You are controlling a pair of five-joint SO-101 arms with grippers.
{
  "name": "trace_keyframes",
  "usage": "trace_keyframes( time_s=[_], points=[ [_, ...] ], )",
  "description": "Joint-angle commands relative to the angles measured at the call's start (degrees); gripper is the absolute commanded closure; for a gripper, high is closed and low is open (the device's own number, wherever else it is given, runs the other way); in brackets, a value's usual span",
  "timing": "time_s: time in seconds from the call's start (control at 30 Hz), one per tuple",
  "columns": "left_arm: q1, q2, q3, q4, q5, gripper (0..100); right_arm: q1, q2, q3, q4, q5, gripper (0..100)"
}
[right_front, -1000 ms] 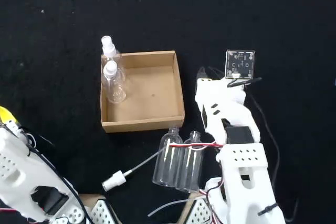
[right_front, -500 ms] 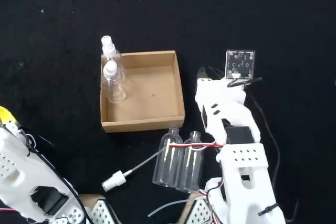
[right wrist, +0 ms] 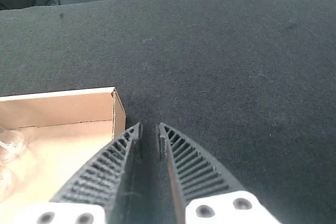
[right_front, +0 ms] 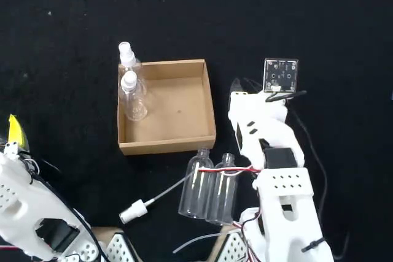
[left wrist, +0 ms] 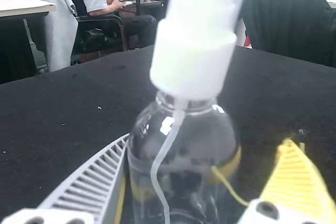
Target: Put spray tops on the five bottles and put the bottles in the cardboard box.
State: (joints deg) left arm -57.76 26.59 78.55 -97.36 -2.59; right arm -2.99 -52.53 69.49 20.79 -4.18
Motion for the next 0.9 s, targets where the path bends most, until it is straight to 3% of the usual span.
trace_keyframes(
  time_s=[0.0,0.17,0.37,0.6,0.87],
  points=[
    [-0.6,-0.6,0.8,-1.8,0.6,62,0.9,-0.8,-0.4,-1.6,0.4,96.7],
    [-0.8,-4.0,2.0,-1.9,0.6,64,0.9,-0.8,-0.4,-1.6,0.4,96.7],
    [0.2,-18.7,9.5,-1.0,0.6,64,0.9,-0.8,-0.4,-1.6,0.4,96.7],
    [0.0,-24.8,6.5,15.7,0.6,64,0.9,-0.8,-0.4,-1.6,0.4,96.7],
    [0.2,-25.5,6.5,16.0,0.2,64,0.9,-0.8,-0.4,-1.6,0.4,96.7]
  ],
)
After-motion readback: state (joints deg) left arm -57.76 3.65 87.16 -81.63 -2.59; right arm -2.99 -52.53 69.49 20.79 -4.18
